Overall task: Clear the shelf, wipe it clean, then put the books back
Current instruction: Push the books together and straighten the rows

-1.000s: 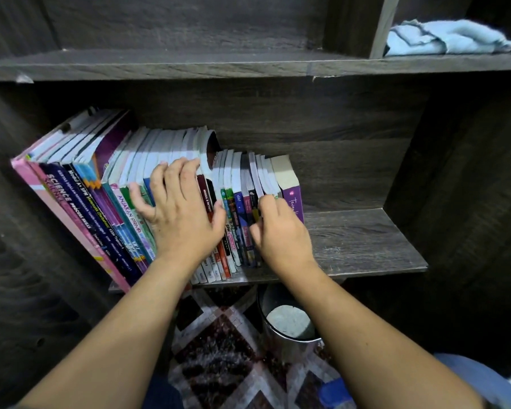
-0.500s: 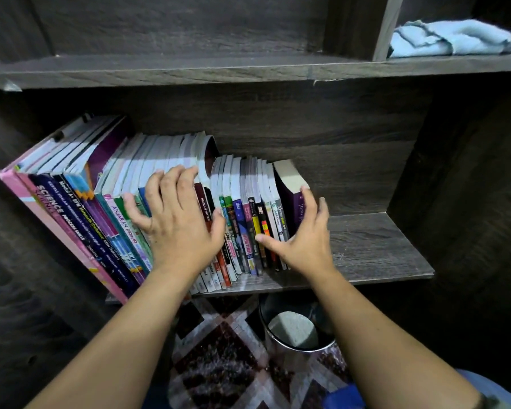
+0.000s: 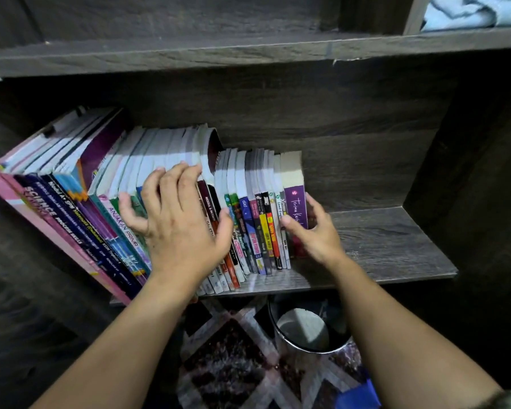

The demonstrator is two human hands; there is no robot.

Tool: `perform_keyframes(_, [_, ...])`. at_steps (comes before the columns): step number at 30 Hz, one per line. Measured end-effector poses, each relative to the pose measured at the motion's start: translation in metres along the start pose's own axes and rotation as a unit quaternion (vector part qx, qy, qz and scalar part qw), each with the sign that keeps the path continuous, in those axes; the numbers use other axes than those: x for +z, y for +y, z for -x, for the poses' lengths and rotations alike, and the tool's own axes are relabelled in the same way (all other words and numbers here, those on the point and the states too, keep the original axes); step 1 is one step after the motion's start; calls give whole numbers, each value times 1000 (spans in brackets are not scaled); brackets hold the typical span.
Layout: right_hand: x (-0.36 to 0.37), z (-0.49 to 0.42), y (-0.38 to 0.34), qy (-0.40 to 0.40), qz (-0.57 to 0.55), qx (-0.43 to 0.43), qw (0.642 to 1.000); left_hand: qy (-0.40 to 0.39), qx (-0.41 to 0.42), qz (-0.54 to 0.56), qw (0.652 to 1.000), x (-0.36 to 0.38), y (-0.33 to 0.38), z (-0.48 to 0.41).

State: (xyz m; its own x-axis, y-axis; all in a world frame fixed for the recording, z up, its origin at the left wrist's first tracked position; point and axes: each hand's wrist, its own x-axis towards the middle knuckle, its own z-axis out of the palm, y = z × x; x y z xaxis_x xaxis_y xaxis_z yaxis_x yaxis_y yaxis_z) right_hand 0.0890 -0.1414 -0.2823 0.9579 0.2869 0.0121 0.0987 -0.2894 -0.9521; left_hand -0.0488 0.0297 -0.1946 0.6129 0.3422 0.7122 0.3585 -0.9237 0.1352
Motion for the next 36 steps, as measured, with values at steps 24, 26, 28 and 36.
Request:
perform_keyframes(24, [33,7,-10,42,57,-104,992,227,14,-58,972,54,-2,-4])
perform_keyframes(26, [42,8,-19,71,85,-119,987,218,14,-63,974,54,-3,-5])
perform_keyframes(28, [48,9,-22,94,98,-124,983,208,15,-58,976,51,-3,-6])
perform_keyframes(36, [53,-8,-15,241,284,-426,825,251,-49,14,967,25,-48,12])
